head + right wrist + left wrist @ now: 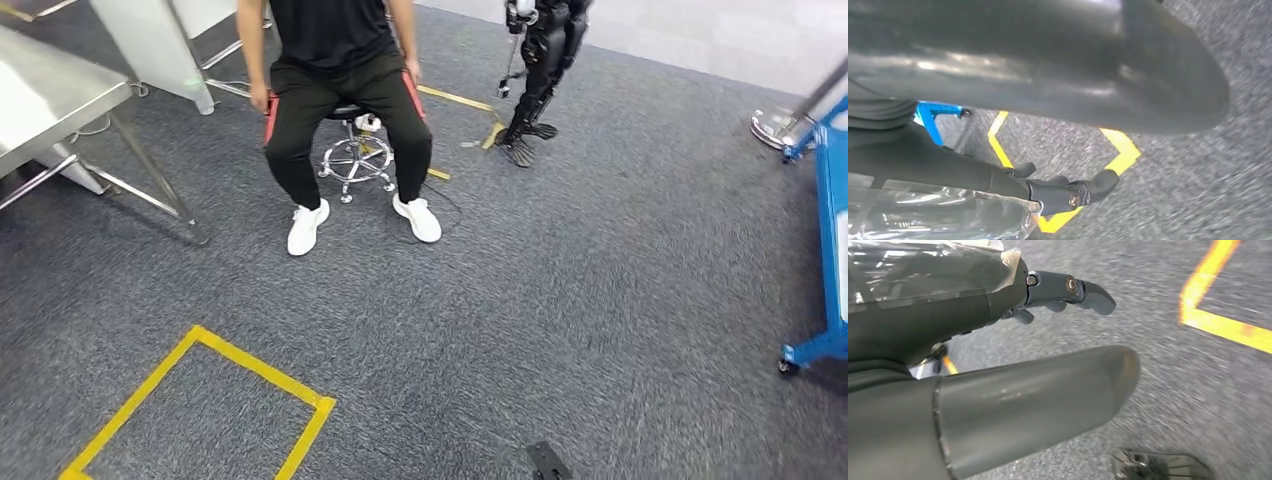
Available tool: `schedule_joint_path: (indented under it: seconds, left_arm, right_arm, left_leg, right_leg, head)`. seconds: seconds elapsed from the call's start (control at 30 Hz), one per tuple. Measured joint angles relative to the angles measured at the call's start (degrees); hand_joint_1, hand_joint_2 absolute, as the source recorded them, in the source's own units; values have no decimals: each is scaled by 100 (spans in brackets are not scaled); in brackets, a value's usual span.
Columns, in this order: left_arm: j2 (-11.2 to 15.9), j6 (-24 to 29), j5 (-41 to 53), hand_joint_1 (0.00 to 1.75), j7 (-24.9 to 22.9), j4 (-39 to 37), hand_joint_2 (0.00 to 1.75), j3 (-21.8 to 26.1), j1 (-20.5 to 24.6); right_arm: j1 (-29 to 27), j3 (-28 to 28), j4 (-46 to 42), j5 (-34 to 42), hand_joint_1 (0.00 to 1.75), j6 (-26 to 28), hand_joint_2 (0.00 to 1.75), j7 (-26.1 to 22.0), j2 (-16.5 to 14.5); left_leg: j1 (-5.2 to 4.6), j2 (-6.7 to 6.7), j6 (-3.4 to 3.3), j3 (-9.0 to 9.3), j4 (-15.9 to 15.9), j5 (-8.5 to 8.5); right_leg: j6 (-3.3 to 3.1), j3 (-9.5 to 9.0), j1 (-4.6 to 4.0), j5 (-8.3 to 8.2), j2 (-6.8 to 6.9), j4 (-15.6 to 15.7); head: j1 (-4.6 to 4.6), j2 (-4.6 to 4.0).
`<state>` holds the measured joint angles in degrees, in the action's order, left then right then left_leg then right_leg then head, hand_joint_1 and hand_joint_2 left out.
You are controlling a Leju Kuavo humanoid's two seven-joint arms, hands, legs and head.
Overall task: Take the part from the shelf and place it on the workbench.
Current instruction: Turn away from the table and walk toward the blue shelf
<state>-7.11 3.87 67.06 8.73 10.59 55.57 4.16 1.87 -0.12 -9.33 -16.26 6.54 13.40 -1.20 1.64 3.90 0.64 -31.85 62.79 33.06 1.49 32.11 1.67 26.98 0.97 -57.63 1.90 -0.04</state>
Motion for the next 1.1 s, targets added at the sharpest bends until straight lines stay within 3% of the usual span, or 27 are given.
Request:
schedule_joint_path:
  seconds: [0.03, 0.07, 0.1, 0.13, 0.17, 0.2, 0.27, 0.33, 0.4, 0.47, 0.53, 0.6, 0.63, 0.67, 0.7, 0.77, 0.83, 0.9, 0.93, 1.0, 1.07, 1.1]
  left_arm:
    - [1, 0, -1, 0, 3, -1, 0, -1, -14]
    - [-1, 0, -2, 0, 5, -1, 0, -1, -29]
    - [0, 0, -3, 0, 5, -1, 0, 0, -42]
    - [2, 0, -3, 0, 5, -1, 0, 1, -47]
    - [3, 0, -2, 0, 5, -1, 0, 1, -49]
    - [3, 0, -2, 0, 5, -1, 0, 2, -47]
    - [5, -4, 2, 0, 6, -1, 0, 0, -47]
    - [4, -15, 6, 0, 6, -1, 0, -3, -45]
    - [-4, -22, 8, 0, 2, -1, 0, -5, -34]
    - [-10, -19, 8, 0, -7, -1, 0, -5, -22]
    - [-9, -16, 8, 0, -22, -1, 0, -5, -27]
    - [-7, -15, 8, 0, -38, -1, 0, -4, -39]
    - [-8, -15, 8, 0, -42, -1, 0, -3, -39]
    - [-10, -15, 8, 0, -44, -1, 0, -3, -37]
    - [-14, -15, 8, 0, -45, -1, 0, -3, -34]
    - [-19, -12, 3, 0, -44, -1, 0, -2, -33]
    - [-19, -4, -3, 0, -41, -1, 0, -1, -31]
    - [-25, 2, -9, 0, -38, -1, 0, 0, -14]
    - [-29, 2, -10, 0, -37, -1, 0, 1, -4]
    - [-34, 2, -11, 0, -33, -1, 0, 1, 0]
    - [-32, 1, -6, 0, -32, -1, 0, 0, -21]
    - [-32, 0, -3, 0, -32, -1, 0, 0, -33]
  right_arm:
    - [4, -1, 0, 0, 0, -4, 0, -2, -4]
    - [8, -1, 0, 1, 0, -7, 0, -4, -4]
    - [6, -1, 0, 5, 0, -8, 0, -6, -5]
    - [-2, -1, 0, 9, 0, -9, 0, -8, -5]
    - [-9, -1, 0, 13, 0, -9, 0, -8, -6]
    - [-13, -1, 0, 17, 0, -9, 0, -9, -8]
    - [-5, -1, 0, 17, 0, -9, 0, -12, -11]
    - [1, -1, 0, 18, 0, -9, 0, -16, -9]
    - [-26, -1, 1, 19, 0, -10, 0, -18, -1]
    - [-50, 0, 2, 20, 0, -13, 0, -18, -1]
    - [-22, 1, 2, 19, 0, -15, 0, -22, -3]
    - [3, 1, 2, 17, 0, -17, 0, -26, -2]
    - [-2, 1, 2, 16, 0, -19, 0, -26, -1]
    - [-10, 1, 2, 15, 0, -21, 0, -27, 2]
    - [-16, 1, 2, 14, 0, -24, 0, -30, 6]
    - [-2, 1, 2, 13, 0, -24, 0, -44, 10]
    - [18, 0, 2, 13, 0, -25, 0, -61, 8]
    - [6, -1, 3, 13, 0, -26, 0, -71, 9]
    - [-11, -1, 4, 14, 0, -26, 0, -71, 8]
    - [-20, -3, 4, 15, 0, -25, 0, -68, 3]
    - [-5, -5, 4, 17, 0, -24, 0, -66, -6]
    - [-1, -5, 5, 17, 0, -25, 0, -66, -9]
  left_leg:
    - [2, -206, -4, -156, 365, 203]
    - [1, -321, -7, -335, 750, 374]
    - [0, -379, -8, -483, 1038, 458]
    - [1, -402, -12, -552, 1136, 423]
    - [3, -416, -18, -523, 1017, 276]
    - [12, -463, -25, -403, 706, 54]
    - [48, -739, -38, -122, 11, -283]
    - [50, -912, -61, -17, -285, -355]
    - [21, -786, -122, -16, -317, -375]
    - [21, -632, -209, 0, -362, -410]
    - [12, -453, -266, 8, -390, -423]
    - [-3, -261, -284, 2, -390, -416]
    - [-3, -175, -284, 1, -389, -412]
    - [1, -94, -280, 4, -389, -407]
    - [6, -19, -267, 13, -388, -399]
    - [-8, 115, -217, 48, -385, -369]
    - [-39, 235, -140, 98, -390, -339]
    - [-42, 350, -65, 160, -430, -329]
    - [-26, 335, -29, 183, -431, -305]
    - [0, 53, 10, 89, -168, -91]
    - [6, -299, 2, -257, 551, 295]
    - [4, -368, -2, -448, 916, 434]
  right_leg:
    - [-31, 5, -13, -9, -80, -2]
    - [-58, 8, -25, -16, -169, -4]
    - [-65, 6, -39, -17, -265, -7]
    - [-69, 2, -50, -17, -360, -11]
    - [-68, -4, -54, -16, -457, -18]
    - [-65, -8, -55, -15, -551, -29]
    - [-39, 19, -69, -3, -719, -73]
    - [30, 90, -79, -11, -866, -100]
    - [110, 162, -65, -40, -980, -87]
    - [143, 276, -76, 32, -748, -239]
    - [121, 563, -93, 302, -347, -810]
    - [116, 912, -79, 577, -190, -1524]
    - [142, 980, -64, 612, -163, -1680]
    - [186, 931, -48, 563, -135, -1614]
    - [239, 762, -34, 443, -78, -1320]
    - [303, 294, -36, 175, 191, -512]
    - [252, 66, -75, 46, 357, -115]
    - [158, 82, -105, 20, 258, -91]
    - [117, 77, -78, 8, 191, -75]
    - [14, 52, -22, -23, 49, -41]
    - [-65, 61, -19, -37, -100, -32]
    - [-84, 62, -35, -36, -182, -33]
  head:
    - [-6, 0]
    - [-8, 0]
    - [-8, 0]
    - [-8, 0]
    - [-8, 0]
    - [-8, 0]
    - [-6, 0]
    - [-3, 0]
    - [0, 0]
    - [12, 0]
    - [32, 0]
    - [42, 0]
    - [43, 0]
    - [43, 0]
    - [43, 0]
    - [43, 0]
    - [32, 0]
    - [21, 0]
    - [14, 0]
    - [-11, 0]
    - [-33, 0]
    - [-35, 0]
